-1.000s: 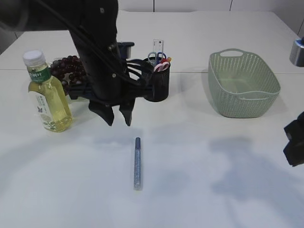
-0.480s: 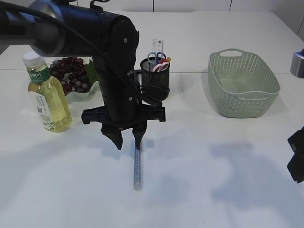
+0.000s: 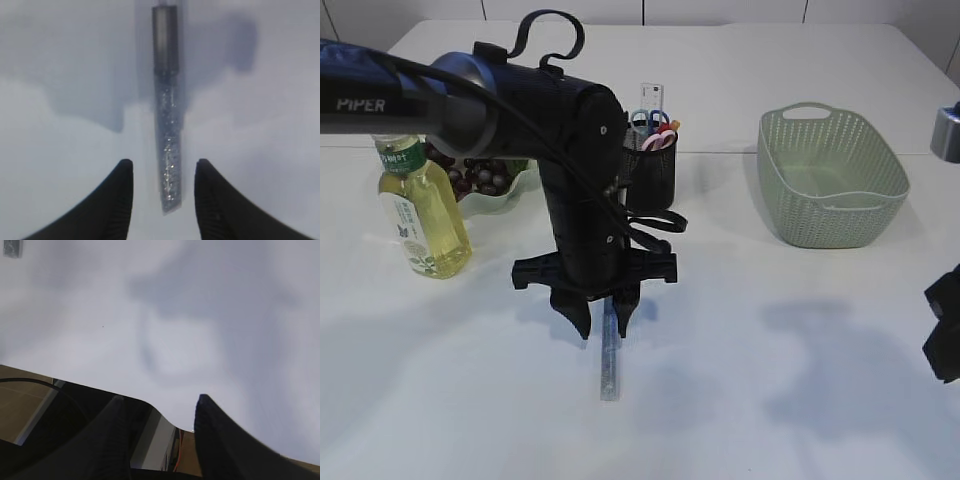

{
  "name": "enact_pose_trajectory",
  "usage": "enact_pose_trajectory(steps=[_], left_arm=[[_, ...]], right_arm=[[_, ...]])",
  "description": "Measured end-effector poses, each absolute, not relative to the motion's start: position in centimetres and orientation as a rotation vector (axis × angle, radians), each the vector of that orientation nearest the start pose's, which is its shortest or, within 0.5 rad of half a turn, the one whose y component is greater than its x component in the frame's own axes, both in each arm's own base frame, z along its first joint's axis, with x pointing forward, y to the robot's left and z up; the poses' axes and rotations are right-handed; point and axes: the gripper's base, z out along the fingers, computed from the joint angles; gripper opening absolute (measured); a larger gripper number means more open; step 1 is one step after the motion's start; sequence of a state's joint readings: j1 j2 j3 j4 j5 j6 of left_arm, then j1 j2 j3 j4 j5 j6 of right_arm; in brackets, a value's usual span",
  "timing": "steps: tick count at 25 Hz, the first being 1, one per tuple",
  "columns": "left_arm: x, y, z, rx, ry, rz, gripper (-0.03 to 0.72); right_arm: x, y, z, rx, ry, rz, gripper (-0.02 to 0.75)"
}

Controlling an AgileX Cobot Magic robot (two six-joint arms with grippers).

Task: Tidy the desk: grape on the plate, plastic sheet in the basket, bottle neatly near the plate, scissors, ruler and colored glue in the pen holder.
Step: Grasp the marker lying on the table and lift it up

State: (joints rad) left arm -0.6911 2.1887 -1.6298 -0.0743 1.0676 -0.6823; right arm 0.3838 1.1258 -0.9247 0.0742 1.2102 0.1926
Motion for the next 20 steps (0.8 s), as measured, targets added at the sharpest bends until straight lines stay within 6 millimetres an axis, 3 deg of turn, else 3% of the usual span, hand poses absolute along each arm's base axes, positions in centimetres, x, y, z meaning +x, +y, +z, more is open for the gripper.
enact_pose_trajectory(steps=[6,14,20], left_arm=[[33.2,-28.4,14.4,-0.059,3.123,-0.187,0.302],[33.2,-28.5,11.9,-0.065,3.170,-0.133,0.302],[33.2,-28.5,11.9,-0.065,3.170,-0.133,0.302]], right_arm=[[17.2,7.6,30.0,-0.253,2.901,0.204,0.364],[17.2,7.6,30.0,-0.256,2.898,0.200,0.364],[17.2,7.6,30.0,-0.256,2.898,0.199,0.364]])
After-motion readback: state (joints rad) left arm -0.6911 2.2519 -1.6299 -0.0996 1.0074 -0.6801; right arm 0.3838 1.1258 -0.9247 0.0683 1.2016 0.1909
